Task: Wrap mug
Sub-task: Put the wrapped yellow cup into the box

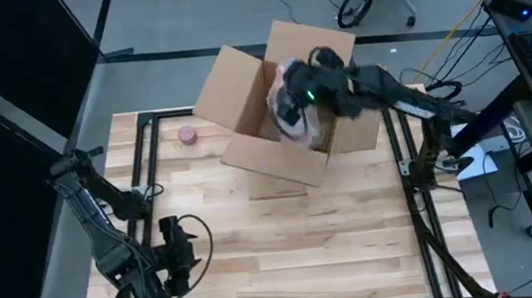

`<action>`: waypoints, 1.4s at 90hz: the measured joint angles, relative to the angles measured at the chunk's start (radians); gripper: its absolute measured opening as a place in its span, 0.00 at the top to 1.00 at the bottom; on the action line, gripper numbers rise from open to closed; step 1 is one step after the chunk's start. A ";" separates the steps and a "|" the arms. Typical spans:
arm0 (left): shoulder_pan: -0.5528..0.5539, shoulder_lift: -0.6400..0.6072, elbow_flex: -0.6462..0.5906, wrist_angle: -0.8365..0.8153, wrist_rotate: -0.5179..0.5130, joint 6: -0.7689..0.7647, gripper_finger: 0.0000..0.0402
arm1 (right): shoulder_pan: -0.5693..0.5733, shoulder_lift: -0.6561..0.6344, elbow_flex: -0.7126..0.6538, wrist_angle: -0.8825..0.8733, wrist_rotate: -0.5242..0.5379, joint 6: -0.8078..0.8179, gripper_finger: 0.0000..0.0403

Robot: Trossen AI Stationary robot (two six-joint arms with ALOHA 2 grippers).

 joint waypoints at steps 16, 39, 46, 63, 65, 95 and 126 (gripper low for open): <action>0.000 0.000 0.000 0.000 -0.027 -0.001 0.35 | -0.142 0.077 -0.028 -0.021 -0.171 0.019 0.92; 0.000 0.000 0.000 0.000 -0.033 0.001 0.35 | -0.212 0.197 -0.123 -0.025 -0.321 0.096 0.92; 0.000 0.000 0.000 0.001 -0.043 0.018 0.35 | -0.218 0.222 -0.161 -0.023 -0.347 0.118 0.92; 0.005 0.000 0.000 0.004 -0.049 0.018 0.35 | -0.249 0.265 -0.253 0.009 -0.377 0.168 0.92; 0.005 0.000 0.000 0.004 -0.049 0.017 0.35 | -0.253 0.268 -0.262 0.026 -0.389 0.169 0.92; 0.005 0.000 0.000 0.004 -0.049 -0.006 0.35 | -0.279 0.277 -0.372 0.246 -0.467 0.210 0.92; 0.004 0.000 0.000 0.004 -0.041 -0.005 0.35 | -0.278 0.283 -0.506 0.361 -0.514 0.223 0.80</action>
